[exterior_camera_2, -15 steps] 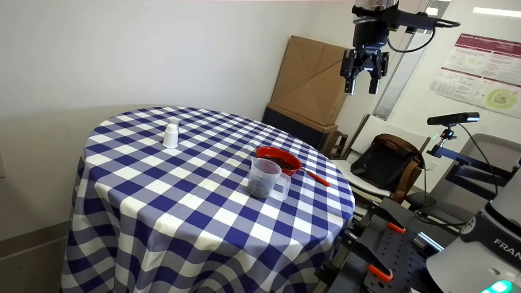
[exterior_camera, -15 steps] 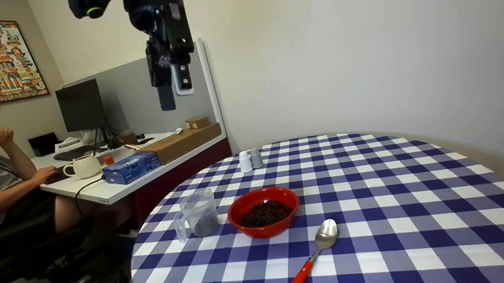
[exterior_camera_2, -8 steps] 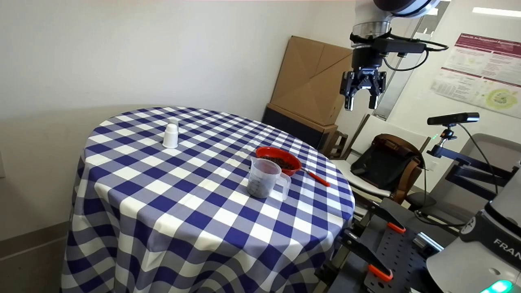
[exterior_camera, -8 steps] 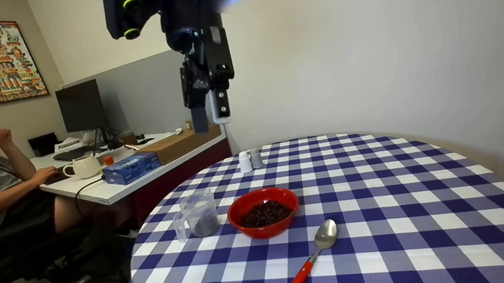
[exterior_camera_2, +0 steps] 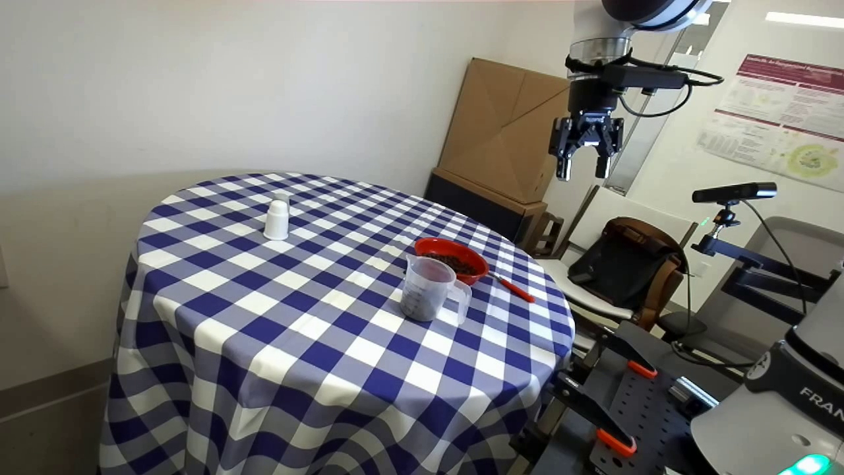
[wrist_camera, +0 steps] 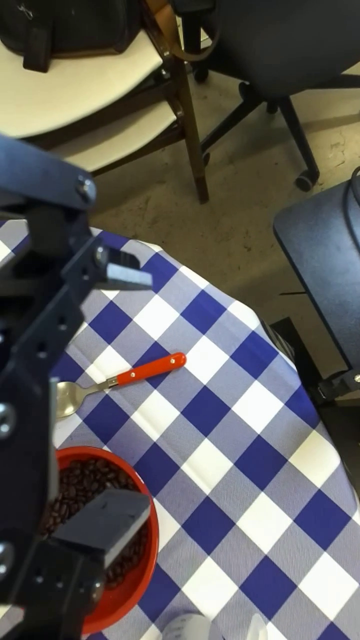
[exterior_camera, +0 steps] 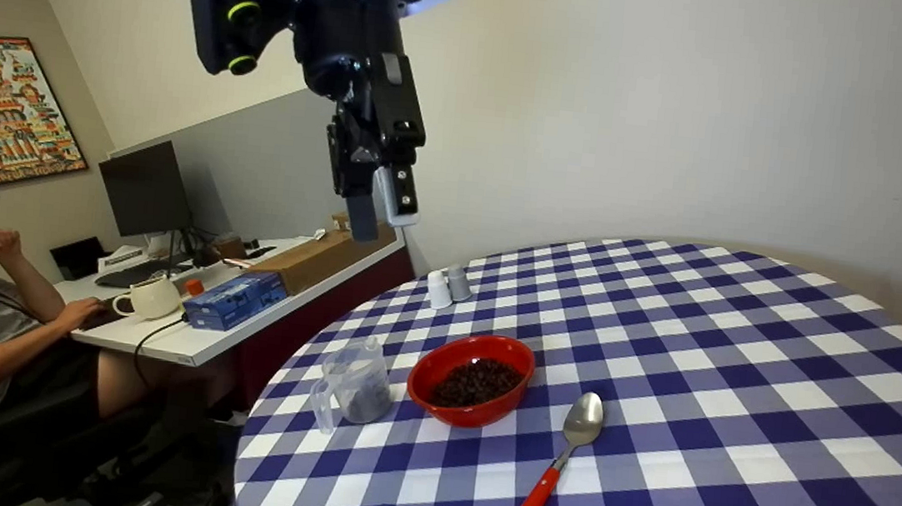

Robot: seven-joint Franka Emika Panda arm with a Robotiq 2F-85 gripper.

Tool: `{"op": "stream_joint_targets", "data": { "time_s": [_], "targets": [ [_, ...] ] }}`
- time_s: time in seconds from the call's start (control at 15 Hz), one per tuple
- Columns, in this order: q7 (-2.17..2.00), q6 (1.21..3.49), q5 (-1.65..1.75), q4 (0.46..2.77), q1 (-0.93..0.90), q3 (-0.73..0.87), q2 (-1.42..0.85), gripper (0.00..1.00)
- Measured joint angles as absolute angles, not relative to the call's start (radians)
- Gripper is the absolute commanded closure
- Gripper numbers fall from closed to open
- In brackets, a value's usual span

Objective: Pick up the spoon, take one spoon of objects from the red bowl and put it in the measuring cup

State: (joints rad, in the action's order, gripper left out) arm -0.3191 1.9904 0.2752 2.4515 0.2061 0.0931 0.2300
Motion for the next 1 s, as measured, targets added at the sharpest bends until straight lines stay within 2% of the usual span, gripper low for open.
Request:
{"op": "stream_joint_targets", "data": {
  "time_s": [0.33, 1.0],
  "targets": [
    [-0.325, 2.119, 0.275, 2.458, 0.212, 0.120, 0.162, 0.00],
    [-0.085, 2.397, 0.261, 2.406, 0.258, 0.234, -0.168, 0.00]
  ]
}}
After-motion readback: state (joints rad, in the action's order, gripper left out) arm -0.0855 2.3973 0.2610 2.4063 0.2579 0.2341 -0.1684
